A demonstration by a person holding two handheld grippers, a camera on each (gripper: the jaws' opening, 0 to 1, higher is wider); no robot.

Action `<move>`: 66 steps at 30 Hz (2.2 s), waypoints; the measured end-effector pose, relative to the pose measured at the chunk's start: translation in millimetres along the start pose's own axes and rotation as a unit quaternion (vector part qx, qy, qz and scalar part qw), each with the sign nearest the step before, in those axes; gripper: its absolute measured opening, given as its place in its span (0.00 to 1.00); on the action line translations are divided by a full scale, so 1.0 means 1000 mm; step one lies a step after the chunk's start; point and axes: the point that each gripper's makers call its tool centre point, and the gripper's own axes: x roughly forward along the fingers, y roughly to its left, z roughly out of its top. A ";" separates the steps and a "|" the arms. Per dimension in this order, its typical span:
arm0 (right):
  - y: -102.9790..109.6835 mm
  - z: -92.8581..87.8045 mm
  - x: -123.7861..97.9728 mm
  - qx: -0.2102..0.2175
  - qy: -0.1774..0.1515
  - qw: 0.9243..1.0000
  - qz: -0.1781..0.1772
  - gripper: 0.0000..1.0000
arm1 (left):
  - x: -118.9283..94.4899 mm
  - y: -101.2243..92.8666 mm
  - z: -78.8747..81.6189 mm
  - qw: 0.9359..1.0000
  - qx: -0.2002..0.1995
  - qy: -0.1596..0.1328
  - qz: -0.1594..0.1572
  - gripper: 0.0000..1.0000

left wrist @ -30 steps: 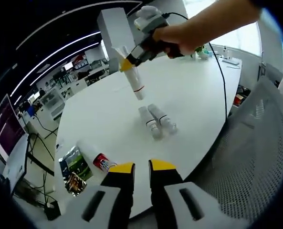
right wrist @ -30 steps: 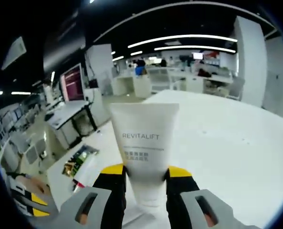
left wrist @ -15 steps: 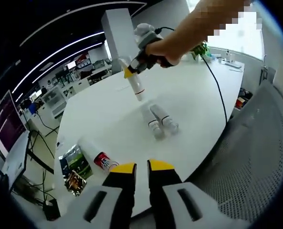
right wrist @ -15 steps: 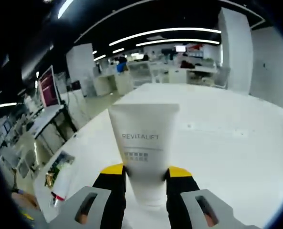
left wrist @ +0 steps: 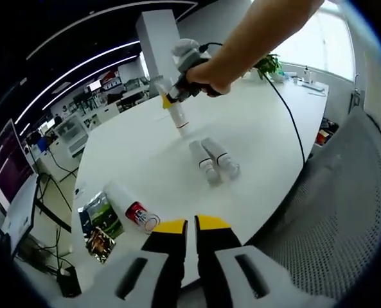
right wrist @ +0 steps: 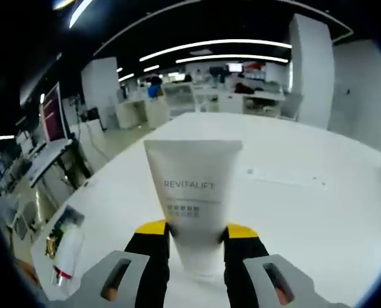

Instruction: Arrange the skincare products in the storage area until every visible bottle or jar stands upright without overlapping.

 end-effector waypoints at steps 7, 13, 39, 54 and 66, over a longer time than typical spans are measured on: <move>-0.004 0.004 0.012 -0.009 -0.006 1.000 -0.003 0.27 | -0.001 0.001 0.001 1.000 -0.001 -0.002 0.003 0.00; -0.009 0.010 0.017 -0.010 -0.028 0.999 -0.018 0.27 | -0.001 0.001 0.002 1.000 0.000 -0.006 0.003 0.00; -0.007 0.000 0.002 -0.009 -0.038 0.995 -0.094 0.29 | -0.001 0.000 0.003 1.000 0.007 -0.010 0.005 0.00; -0.011 -0.017 -0.001 0.015 -0.006 0.996 -0.089 0.36 | -0.002 0.000 0.003 1.000 0.013 -0.011 0.003 0.00; -0.004 -0.021 -0.009 0.048 -0.007 0.997 -0.064 0.48 | -0.002 0.001 0.005 1.000 0.013 -0.015 0.006 0.00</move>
